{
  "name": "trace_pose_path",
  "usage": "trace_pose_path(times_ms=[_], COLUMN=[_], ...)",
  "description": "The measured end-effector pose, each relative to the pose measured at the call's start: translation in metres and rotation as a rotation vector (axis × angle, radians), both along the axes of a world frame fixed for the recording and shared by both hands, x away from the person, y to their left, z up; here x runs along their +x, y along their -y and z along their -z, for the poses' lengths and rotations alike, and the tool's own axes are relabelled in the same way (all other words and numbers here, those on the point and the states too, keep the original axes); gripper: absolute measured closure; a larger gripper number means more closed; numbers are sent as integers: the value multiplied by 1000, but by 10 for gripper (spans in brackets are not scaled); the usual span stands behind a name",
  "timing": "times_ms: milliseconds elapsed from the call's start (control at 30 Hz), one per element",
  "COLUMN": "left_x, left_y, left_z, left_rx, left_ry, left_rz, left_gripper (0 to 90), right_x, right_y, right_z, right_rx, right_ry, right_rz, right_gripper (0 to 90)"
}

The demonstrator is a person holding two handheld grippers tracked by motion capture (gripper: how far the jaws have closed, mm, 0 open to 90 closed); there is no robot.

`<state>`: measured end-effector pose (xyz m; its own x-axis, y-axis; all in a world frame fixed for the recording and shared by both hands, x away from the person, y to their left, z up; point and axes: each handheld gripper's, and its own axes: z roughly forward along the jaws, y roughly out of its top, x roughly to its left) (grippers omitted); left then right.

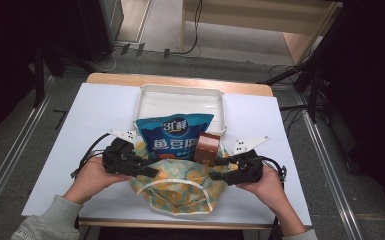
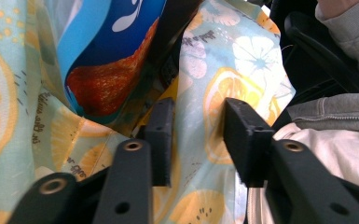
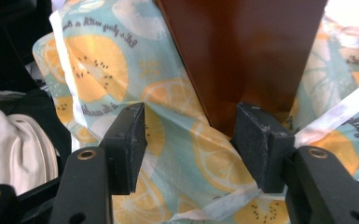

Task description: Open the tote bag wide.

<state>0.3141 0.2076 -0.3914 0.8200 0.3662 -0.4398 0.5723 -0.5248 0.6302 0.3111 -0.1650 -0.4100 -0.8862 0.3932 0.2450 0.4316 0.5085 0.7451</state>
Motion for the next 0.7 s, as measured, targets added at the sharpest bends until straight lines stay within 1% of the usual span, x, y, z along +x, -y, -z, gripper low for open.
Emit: trace_pose_path(times_ms=[67,100,133,167,200,267,333,367,400,433,600,667,700], left_x=[0,0,0,-1,-1,-2,-2,-2,-2,-3,-2,-2,-2], left_y=[0,1,1,1,1,2,2,3,3,2,1,1,0], left_z=[1,1,2,2,2,3,4,4,4,4,6,6,5], left_rx=[0,4,8,5,3,6,7,11,10,6,-11,-12,-15], left_ry=[-8,-3,1,0,7,13,15,11,11,12,0,-13,-13], left_rz=[1,4,7,7,7,11,13,13,13,12,21,22,24], left_gripper=[685,712,712,747,747,778,811,844,844,856,899,900,900], right_x=[-1,-2,-2,-3,-3,-4,-5,-4,-4,-4,-6,-7,-7], right_y=[-1,-3,-3,-4,-4,-5,-6,-7,-7,-7,-4,-3,-3], right_z=[2,5,5,8,8,10,12,13,13,13,13,13,12], right_rx=[-4,-9,-9,-17,-17,-26,-33,-29,-29,-26,-37,-34,-33], right_ry=[-5,-15,-15,-22,-22,-29,-33,-35,-35,-40,-34,-47,-55], right_rz=[-11,-17,-17,-26,-26,-42,-49,-65,-65,-67,-63,-62,-59], right_gripper=[454,465,465,488,488,528,584,637,637,671,844,897,900])
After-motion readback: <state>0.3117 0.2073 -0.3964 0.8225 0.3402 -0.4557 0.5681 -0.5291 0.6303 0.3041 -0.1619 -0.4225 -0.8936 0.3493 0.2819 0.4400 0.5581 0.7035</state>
